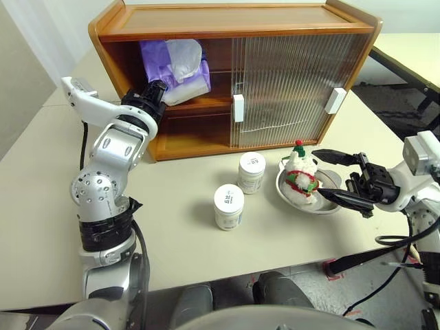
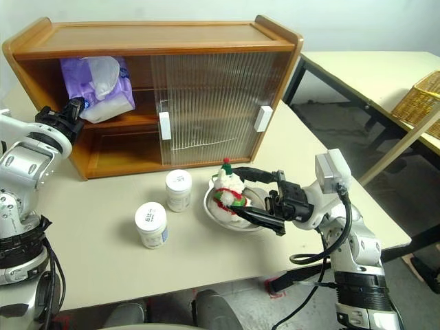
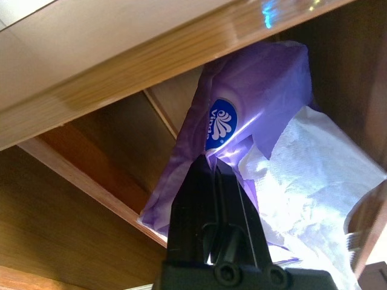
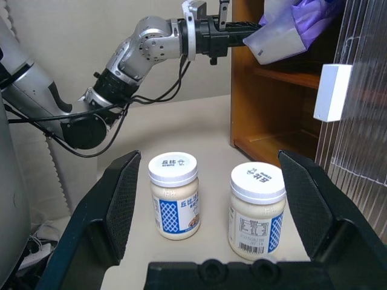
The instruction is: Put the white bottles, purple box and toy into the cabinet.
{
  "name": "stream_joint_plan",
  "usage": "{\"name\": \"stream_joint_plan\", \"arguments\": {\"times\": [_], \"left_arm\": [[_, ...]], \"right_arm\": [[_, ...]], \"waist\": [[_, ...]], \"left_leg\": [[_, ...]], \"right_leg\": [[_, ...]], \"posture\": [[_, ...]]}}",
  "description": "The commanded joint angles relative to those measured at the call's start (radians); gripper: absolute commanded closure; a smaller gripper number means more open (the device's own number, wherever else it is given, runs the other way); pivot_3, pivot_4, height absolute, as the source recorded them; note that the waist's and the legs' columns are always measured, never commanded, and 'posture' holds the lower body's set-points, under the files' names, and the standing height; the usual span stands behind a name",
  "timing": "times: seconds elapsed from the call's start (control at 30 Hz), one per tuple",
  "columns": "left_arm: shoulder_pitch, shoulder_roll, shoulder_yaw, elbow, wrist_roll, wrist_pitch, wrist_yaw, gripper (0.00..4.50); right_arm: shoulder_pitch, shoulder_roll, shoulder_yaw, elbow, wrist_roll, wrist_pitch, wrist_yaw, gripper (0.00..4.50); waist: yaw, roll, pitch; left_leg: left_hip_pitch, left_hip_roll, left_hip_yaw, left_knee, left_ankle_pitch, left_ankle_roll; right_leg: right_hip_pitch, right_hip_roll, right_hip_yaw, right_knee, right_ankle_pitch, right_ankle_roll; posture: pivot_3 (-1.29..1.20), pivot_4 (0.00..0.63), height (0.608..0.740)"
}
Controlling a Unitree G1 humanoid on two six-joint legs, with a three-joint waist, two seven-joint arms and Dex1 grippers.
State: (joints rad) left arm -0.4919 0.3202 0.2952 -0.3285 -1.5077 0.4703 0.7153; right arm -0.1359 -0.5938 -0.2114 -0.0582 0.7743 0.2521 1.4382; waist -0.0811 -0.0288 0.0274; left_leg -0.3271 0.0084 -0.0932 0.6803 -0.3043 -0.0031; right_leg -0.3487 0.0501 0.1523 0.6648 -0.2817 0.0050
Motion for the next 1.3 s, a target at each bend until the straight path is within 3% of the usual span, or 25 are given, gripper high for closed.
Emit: {"name": "stream_joint_plan", "arguments": {"times": [0.03, 0.37, 0.47, 0.63, 0.73, 0.8, 0.9, 1.1, 1.3], "left_arm": [[-0.017, -0.005, 0.007, 0.015, 0.033, 0.006, -0.004, 3.52], [0.010, 0.028, 0.018, -0.049, 0.046, 0.044, -0.048, 0.07], [0.085, 0.101, 0.024, -0.123, -0.019, 0.114, -0.072, 0.03], [0.266, 0.305, 0.064, -0.228, -0.115, 0.232, -0.189, 0.03], [0.373, 0.427, 0.096, -0.274, -0.068, 0.280, -0.303, 0.67], [0.404, 0.464, 0.093, -0.292, -0.035, 0.284, -0.359, 1.35], [0.380, 0.481, 0.051, -0.317, 0.061, 0.266, -0.467, 2.37], [0.320, 0.483, -0.113, -0.319, 0.417, 0.201, -0.699, 4.42], [0.279, 0.407, -0.194, -0.274, 0.625, 0.187, -0.732, 4.49]], "right_arm": [[0.001, -0.001, 0.008, -0.008, -0.013, -0.012, -0.001, 0.00], [-0.025, 0.003, 0.021, 0.018, -0.020, -0.019, 0.011, 0.00], [-0.033, 0.002, 0.025, 0.027, -0.021, -0.021, 0.018, 0.00], [-0.056, -0.001, 0.035, 0.055, -0.026, -0.023, 0.035, 0.00], [-0.075, -0.006, 0.042, 0.075, -0.028, -0.022, 0.047, 0.00], [-0.083, -0.006, 0.047, 0.084, -0.029, -0.021, 0.053, 0.00], [-0.088, -0.005, 0.049, 0.089, -0.032, -0.016, 0.060, 0.00], [-0.078, 0.000, 0.052, 0.078, -0.035, -0.014, 0.057, 0.00], [-0.061, 0.001, 0.050, 0.063, -0.036, -0.013, 0.048, 0.00]], "waist": [[-0.003, 0.000, 0.000], [-0.004, 0.000, 0.000], [-0.005, 0.000, 0.000], [-0.003, 0.001, -0.001], [0.003, 0.000, -0.001], [0.011, 0.001, -0.001], [0.029, 0.001, -0.001], [0.035, 0.002, -0.002], [0.034, 0.002, -0.002]], "left_leg": [[0.000, 0.000, 0.000, 0.000, 0.000, 0.000], [-0.001, 0.000, 0.000, 0.003, 0.000, 0.000], [-0.001, 0.000, 0.000, 0.003, 0.000, 0.000], [0.000, 0.000, 0.000, 0.000, 0.000, -0.001], [0.001, 0.000, -0.001, -0.001, 0.001, -0.001], [0.002, 0.000, -0.002, -0.002, 0.001, -0.001], [0.002, 0.000, -0.002, -0.002, 0.000, -0.001], [0.003, 0.000, -0.002, -0.002, -0.001, -0.003], [0.002, 0.000, -0.002, -0.002, 0.000, -0.003]], "right_leg": [[0.000, 0.000, 0.000, 0.000, 0.000, 0.000], [0.000, 0.000, 0.000, 0.000, 0.001, 0.001], [0.000, 0.000, 0.000, 0.000, 0.001, 0.001], [-0.002, 0.000, 0.000, 0.001, 0.000, 0.000], [-0.001, 0.000, 0.000, 0.001, 0.000, -0.002], [-0.001, 0.000, 0.000, 0.002, 0.001, -0.004], [-0.002, 0.000, 0.000, 0.002, 0.002, -0.006], [-0.002, 0.000, 0.000, 0.002, 0.005, -0.011], [-0.004, 0.000, -0.001, 0.002, 0.005, -0.011]], "posture": [[-0.14, 0.000, 0.740], [-0.12, 0.000, 0.740], [-0.11, 0.000, 0.740], [-0.08, 0.000, 0.740], [-0.06, 0.000, 0.740], [-0.06, 0.000, 0.740], [-0.05, 0.000, 0.740], [-0.05, 0.003, 0.740], [-0.06, 0.006, 0.740]]}}
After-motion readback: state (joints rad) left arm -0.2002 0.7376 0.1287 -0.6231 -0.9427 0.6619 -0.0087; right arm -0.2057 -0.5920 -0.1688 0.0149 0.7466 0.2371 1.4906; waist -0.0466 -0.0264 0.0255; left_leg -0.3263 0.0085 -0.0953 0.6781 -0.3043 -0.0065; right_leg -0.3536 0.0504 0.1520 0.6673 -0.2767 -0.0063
